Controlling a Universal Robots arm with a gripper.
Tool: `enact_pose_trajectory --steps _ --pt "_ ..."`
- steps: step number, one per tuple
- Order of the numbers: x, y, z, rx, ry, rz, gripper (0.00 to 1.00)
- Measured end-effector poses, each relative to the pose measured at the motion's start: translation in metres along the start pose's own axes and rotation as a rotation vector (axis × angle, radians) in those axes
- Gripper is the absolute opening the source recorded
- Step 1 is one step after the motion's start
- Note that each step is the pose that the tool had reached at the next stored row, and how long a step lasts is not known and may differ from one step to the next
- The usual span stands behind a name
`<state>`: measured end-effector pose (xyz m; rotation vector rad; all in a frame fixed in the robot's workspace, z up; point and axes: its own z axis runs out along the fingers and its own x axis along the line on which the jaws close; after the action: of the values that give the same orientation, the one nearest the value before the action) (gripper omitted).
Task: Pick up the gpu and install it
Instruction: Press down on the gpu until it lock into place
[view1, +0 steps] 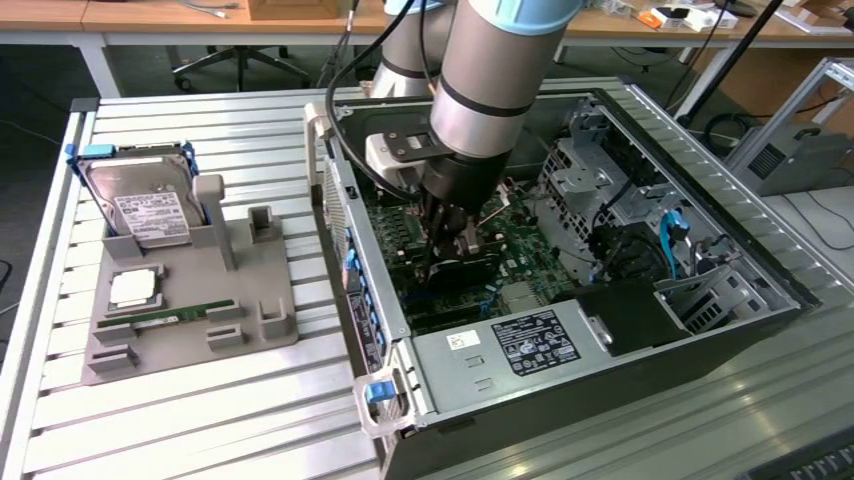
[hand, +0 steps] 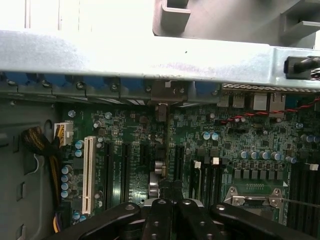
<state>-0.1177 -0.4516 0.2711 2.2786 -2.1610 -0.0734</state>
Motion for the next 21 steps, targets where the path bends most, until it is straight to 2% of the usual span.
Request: enact_pose_trajectory --steps 9,10,12,15,20,21 --pt "0.000 0.0001 -0.0003 0.0005 -0.0010 0.000 0.11" --pt "0.000 0.0001 -0.0017 0.0013 -0.0024 0.000 0.11" --pt "-0.001 0.0005 -0.0126 0.0004 -0.0008 0.000 0.11" --pt "-0.001 0.0007 -0.0200 0.0004 -0.0004 0.000 0.11" --pt "-0.001 0.0006 -0.0204 0.0004 -0.0005 0.000 0.11" --pt "-0.001 -0.0016 -0.0205 0.0003 -0.0003 0.000 0.11"
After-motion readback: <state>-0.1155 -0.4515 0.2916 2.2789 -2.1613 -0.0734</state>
